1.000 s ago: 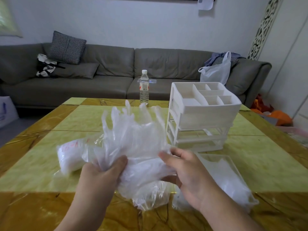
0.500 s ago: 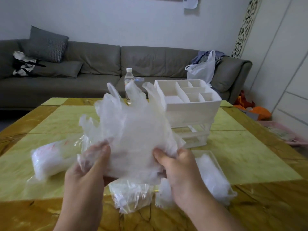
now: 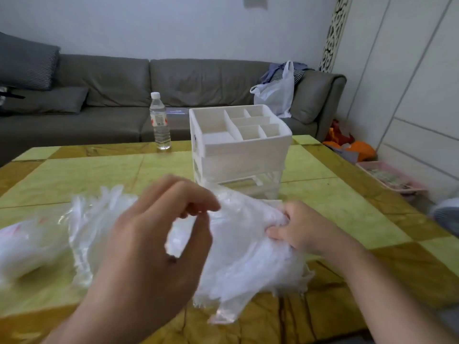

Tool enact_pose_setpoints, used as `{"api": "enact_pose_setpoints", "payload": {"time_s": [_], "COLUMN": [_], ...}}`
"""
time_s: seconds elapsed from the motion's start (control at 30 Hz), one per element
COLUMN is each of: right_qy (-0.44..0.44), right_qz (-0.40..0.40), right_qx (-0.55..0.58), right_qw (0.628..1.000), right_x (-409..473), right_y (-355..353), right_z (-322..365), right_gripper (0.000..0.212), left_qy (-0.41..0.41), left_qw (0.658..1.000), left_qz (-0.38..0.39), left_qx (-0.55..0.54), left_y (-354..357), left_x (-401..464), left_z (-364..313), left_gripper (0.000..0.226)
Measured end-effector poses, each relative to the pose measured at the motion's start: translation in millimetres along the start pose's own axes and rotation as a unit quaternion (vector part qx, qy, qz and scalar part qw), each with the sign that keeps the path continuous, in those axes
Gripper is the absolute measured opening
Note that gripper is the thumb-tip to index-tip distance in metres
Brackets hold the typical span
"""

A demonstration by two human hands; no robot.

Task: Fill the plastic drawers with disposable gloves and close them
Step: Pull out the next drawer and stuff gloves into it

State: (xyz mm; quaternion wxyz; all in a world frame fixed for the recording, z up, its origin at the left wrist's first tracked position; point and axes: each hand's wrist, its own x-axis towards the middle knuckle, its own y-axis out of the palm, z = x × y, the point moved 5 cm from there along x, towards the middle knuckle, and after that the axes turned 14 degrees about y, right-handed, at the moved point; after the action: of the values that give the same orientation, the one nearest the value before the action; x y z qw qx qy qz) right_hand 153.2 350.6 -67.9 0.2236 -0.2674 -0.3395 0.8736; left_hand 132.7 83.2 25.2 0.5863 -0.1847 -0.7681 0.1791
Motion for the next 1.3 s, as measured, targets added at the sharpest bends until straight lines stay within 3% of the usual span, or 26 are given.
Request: {"api": "enact_pose_setpoints", "payload": {"time_s": [0.07, 0.17, 0.27, 0.43, 0.53, 0.7, 0.93, 1.07, 1.13, 1.23, 1.3], "right_qy": [-0.032, -0.056, -0.047, -0.051, -0.065, -0.065, -0.011, 0.014, -0.039, -0.142, -0.111], "right_qz": [-0.012, -0.008, 0.001, -0.027, -0.068, -0.138, -0.175, -0.163, -0.2, -0.192, -0.115], "right_qx": [-0.063, -0.116, -0.114, -0.1, -0.087, -0.123, -0.182, -0.21, -0.192, -0.113, -0.106], "right_qw": [0.997, 0.992, 0.992, 0.993, 0.992, 0.981, 0.968, 0.964, 0.96, 0.964, 0.981], "right_x": [0, -4, -1, 9, 12, 13, 13, 7, -5, -38, -49], "right_y": [4, 9, 7, 8, 5, -1, 3, 5, -1, 6, 28], "right_z": [6, 14, 7, -5, -3, -4, -6, 1, 20, 57, 65], "right_gripper": [0.012, 0.02, 0.022, 0.006, 0.032, 0.038, 0.009, 0.039, 0.05, 0.028, 0.018], "left_qy": [0.025, -0.076, -0.131, -0.166, -0.196, -0.224, -0.27, -0.271, -0.265, -0.242, -0.224], "left_qw": [0.985, 0.923, 0.867, 0.862, 0.856, 0.853, 0.828, 0.831, 0.829, 0.837, 0.833], "left_qz": [0.17, 0.366, 0.46, 0.461, 0.466, 0.459, 0.484, 0.478, 0.482, 0.481, 0.496], "left_qx": [0.035, 0.092, 0.141, 0.132, 0.109, 0.104, 0.087, 0.089, 0.097, 0.094, 0.101], "left_y": [50, 116, 145, 159, 163, 167, 179, 180, 181, 182, 180], "left_x": [19, 0, -22, -35, -41, -39, -43, -45, -47, -45, -44], "left_z": [-4, 34, 57, 68, 72, 75, 84, 82, 79, 73, 70], "left_gripper": [0.018, 0.04, 0.061, 0.072, 0.072, 0.083, 0.086, 0.09, 0.09, 0.072, 0.061]}}
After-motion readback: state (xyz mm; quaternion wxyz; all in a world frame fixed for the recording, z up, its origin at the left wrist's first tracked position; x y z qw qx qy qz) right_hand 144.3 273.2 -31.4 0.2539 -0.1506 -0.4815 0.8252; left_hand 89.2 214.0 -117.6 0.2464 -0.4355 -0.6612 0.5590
